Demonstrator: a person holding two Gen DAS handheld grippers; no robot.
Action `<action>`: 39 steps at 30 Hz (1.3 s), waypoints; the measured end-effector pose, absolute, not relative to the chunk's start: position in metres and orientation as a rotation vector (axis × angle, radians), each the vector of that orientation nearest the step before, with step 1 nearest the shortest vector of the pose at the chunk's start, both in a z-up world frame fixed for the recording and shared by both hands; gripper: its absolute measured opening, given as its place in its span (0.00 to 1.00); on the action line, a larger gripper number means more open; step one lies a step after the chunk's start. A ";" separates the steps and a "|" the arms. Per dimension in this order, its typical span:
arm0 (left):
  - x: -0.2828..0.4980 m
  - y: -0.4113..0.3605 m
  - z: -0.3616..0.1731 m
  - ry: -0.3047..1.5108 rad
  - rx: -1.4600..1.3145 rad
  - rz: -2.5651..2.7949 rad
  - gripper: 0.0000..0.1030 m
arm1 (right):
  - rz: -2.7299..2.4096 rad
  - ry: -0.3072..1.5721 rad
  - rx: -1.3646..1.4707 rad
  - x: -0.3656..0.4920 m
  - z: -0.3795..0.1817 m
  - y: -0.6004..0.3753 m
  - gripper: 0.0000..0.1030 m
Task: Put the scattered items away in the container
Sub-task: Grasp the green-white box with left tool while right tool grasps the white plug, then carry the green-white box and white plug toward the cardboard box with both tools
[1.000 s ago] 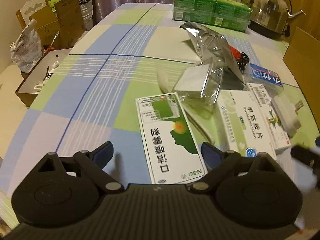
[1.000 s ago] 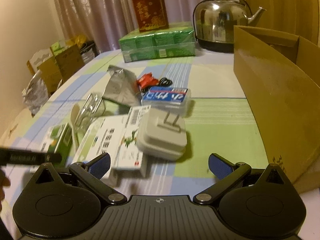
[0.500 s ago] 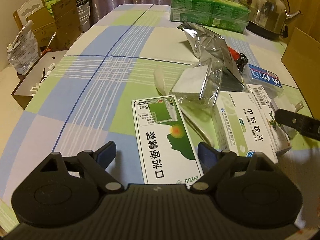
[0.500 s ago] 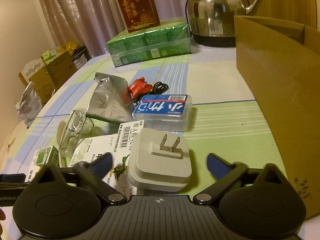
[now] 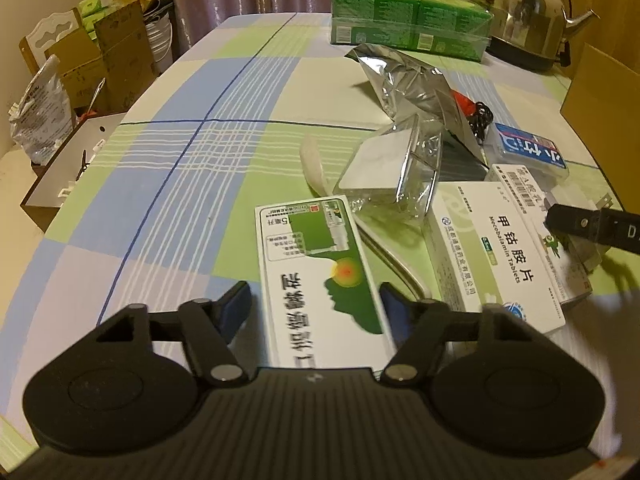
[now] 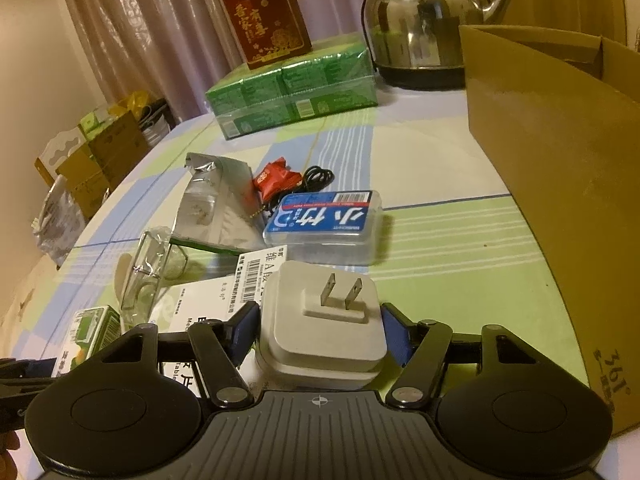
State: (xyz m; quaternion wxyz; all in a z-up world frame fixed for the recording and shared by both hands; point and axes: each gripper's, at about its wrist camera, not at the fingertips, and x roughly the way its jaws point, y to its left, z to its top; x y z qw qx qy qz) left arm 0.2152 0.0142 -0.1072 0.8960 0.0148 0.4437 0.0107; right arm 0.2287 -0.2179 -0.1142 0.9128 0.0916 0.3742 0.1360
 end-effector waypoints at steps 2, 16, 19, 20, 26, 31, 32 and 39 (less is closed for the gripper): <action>0.212 0.014 -0.106 0.915 0.047 0.025 0.50 | 0.276 0.759 0.177 0.224 -0.112 -0.220 0.60; 0.194 0.012 -0.105 0.922 0.089 0.019 0.50 | 0.183 0.733 -0.107 0.183 -0.118 -0.223 0.60; 0.194 0.011 -0.104 0.917 0.096 0.025 0.52 | 0.185 0.742 -0.134 0.180 -0.124 -0.222 0.60; 0.194 0.011 -0.103 0.914 0.102 0.029 0.53 | 0.188 0.738 -0.141 0.179 -0.125 -0.221 0.60; 0.199 0.011 -0.104 0.905 0.115 0.035 0.56 | 0.197 0.727 -0.165 0.176 -0.128 -0.221 0.63; 0.200 0.010 -0.106 0.904 0.135 0.025 0.51 | 0.185 0.731 -0.145 0.176 -0.129 -0.225 0.69; 0.201 0.009 -0.106 0.905 0.136 0.024 0.51 | 0.184 0.733 -0.134 0.176 -0.130 -0.227 0.69; 0.199 0.010 -0.106 0.895 0.131 0.028 0.50 | 0.199 0.738 -0.154 0.177 -0.131 -0.224 0.69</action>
